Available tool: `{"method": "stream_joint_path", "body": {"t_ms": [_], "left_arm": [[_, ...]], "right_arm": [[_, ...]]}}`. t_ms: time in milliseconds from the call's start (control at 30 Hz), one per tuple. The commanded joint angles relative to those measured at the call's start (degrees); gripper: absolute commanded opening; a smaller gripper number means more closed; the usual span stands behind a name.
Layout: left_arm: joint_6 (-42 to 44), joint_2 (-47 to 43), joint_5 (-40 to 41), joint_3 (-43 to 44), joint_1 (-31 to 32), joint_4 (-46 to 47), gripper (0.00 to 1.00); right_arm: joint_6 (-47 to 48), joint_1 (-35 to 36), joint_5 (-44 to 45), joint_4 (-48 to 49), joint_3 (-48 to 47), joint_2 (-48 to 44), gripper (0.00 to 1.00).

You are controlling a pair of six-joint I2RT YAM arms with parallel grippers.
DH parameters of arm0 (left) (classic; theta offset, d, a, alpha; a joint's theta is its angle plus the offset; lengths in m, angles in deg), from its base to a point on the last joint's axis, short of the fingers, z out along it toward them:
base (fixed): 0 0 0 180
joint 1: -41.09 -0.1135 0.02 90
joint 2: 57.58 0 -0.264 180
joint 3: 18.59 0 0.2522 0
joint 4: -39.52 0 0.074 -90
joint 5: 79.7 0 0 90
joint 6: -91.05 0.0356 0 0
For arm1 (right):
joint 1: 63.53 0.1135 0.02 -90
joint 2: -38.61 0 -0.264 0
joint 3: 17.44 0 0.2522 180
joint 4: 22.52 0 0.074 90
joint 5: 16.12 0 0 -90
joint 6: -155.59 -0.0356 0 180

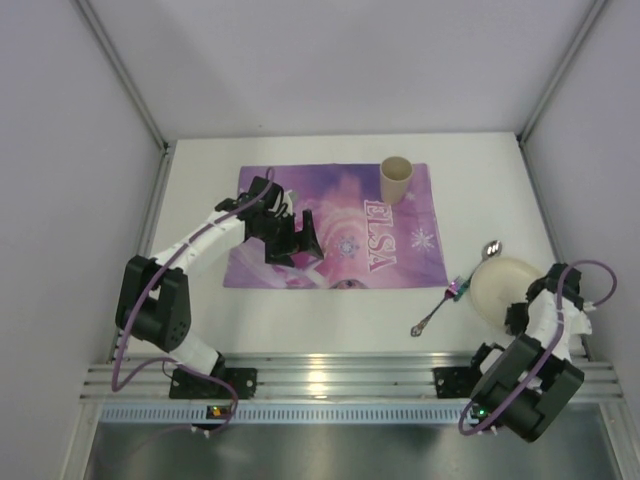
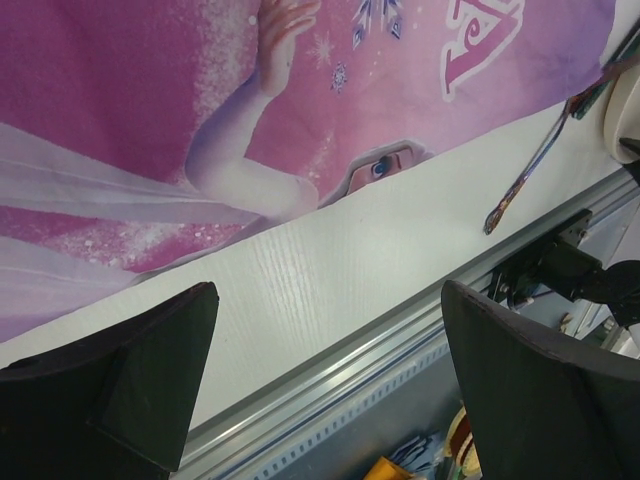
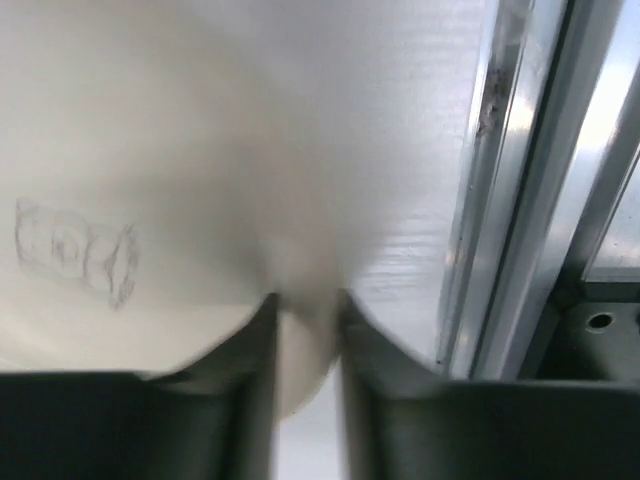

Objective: Set the dinner table for one person

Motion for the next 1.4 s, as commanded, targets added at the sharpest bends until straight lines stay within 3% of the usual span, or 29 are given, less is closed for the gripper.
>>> {"method": "stream_joint_path", "body": {"t_ms": [0, 33, 267, 600, 800, 1000, 1100, 1367], "left_arm": [[1.6, -2.5, 0.7, 0.3, -0.5, 1.0, 0.99], [1.5, -2.7, 1.0, 0.3, -0.8, 0.7, 0.99], [1.9, -2.4, 2.0, 0.2, -1.2, 0.3, 0.99], [1.9, -0.6, 2.5, 2.4, -1.1, -0.7, 0.99], [1.3, -0.7, 3.8, 3.3, -1.1, -1.7, 0.99], [1.5, -1.6, 7.6, 5.2, -1.8, -4.0, 0.99], [0.9, -3.1, 9.2, 5.1, -2.7, -4.4, 0.99], [-0.3, -8.5, 15.8, 2.7, -7.3, -9.5, 0.99]], "right_arm": [[1.0, 0.5, 3.2, 6.4, 0.4, 3.7, 0.05], [1.3, 0.5, 3.2, 6.4, 0.1, 4.3, 0.0], [5.1, 1.1, 3.4, 1.5, -7.0, 2.7, 0.0], [4.6, 6.0, -0.8, -8.6, -35.3, 0.9, 0.0], [1.2, 23.1, -2.4, -10.7, -44.0, 3.1, 0.0], [-4.6, 56.7, 4.6, -10.7, -44.4, 9.4, 0.0], [-5.4, 67.0, 7.3, -8.1, -45.5, 14.9, 0.0], [0.7, 68.8, 1.6, 4.2, -53.2, 31.2, 0.0]]}}
